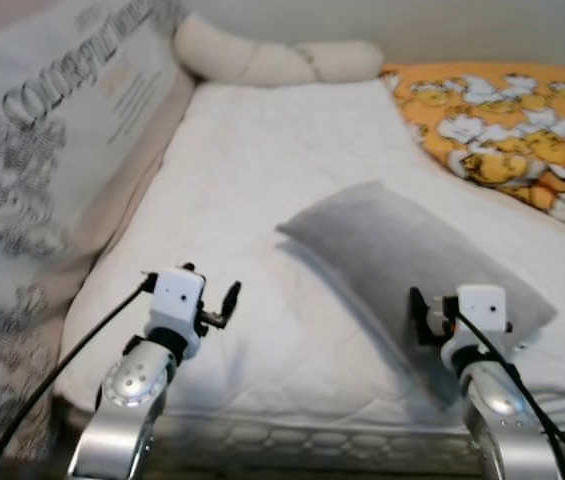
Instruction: Clean up the room
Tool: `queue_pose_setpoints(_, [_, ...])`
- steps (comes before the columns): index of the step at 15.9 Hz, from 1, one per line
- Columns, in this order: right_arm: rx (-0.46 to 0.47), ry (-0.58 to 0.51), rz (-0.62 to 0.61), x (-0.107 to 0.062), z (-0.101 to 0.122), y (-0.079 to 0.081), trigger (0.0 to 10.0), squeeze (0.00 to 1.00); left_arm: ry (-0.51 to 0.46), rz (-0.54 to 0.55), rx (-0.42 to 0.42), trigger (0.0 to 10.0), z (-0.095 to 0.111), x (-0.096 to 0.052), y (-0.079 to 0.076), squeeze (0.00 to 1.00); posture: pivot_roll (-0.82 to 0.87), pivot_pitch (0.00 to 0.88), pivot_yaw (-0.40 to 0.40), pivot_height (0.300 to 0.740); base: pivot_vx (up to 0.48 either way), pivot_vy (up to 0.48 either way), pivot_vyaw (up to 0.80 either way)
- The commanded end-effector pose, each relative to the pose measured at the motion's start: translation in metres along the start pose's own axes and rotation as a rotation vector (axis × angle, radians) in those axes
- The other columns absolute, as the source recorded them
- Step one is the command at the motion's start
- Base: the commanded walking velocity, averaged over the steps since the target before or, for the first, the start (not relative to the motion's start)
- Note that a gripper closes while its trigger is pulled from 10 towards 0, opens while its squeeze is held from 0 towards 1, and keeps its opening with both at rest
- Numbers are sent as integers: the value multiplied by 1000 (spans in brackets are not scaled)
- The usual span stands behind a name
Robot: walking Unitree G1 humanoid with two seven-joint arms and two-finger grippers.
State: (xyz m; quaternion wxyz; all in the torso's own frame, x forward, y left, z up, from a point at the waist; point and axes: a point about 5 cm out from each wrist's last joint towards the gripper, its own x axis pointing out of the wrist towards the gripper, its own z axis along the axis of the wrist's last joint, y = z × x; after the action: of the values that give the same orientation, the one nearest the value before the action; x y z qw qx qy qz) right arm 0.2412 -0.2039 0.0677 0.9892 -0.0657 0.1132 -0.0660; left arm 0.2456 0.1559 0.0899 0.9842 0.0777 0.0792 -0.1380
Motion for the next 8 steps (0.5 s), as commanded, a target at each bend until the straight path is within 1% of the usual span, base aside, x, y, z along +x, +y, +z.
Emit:
queue_pose_setpoints(1, [-14, 19, -89, 1, -2, -18, 10000, 0, 1, 5, 10, 10000, 1, 0, 1, 0, 5, 0, 18, 740, 0, 0, 0])
queue_pose_setpoints(2, [-19, 55, -215, 4, -6, -43, 10000, 0, 1, -17, 20, 10000, 1, 1, 0, 0, 4, 0, 21, 740, 0, 0, 0])
queue_pose_setpoints(3, [-21, 60, -243, 4, -7, -50, 10000, 0, 1, -29, 24, 10000, 2, 1, -1, 0, 4, 0, 22, 740, 0, 0, 0])
queue_pose_setpoints(4, [-54, 70, -294, 5, -8, -66, 10000, 0, 0, -94, 21, 10000, 2, 1, -5, 0, 1, 0, 24, 740, 0, 0, 0])
queue_pose_setpoints(5, [-78, 81, -331, 5, -9, -78, 10000, 0, -1, -146, 24, 10000, 3, 2, -8, 0, 0, 0, 25, 740, 0, 0, 0])
queue_pose_setpoints(7, [-154, 191, -436, 1, -21, -112, 10000, 0, 9, -290, 52, 10000, 4, 4, -15, 0, -4, 0, 28, 740, 0, 0, 0])
queue_pose_setpoints(8, [-176, 209, -466, -1, -22, -121, 10000, 0, 9, -307, 66, 10000, 5, 6, -15, 0, -6, 0, 30, 740, 0, 0, 0])
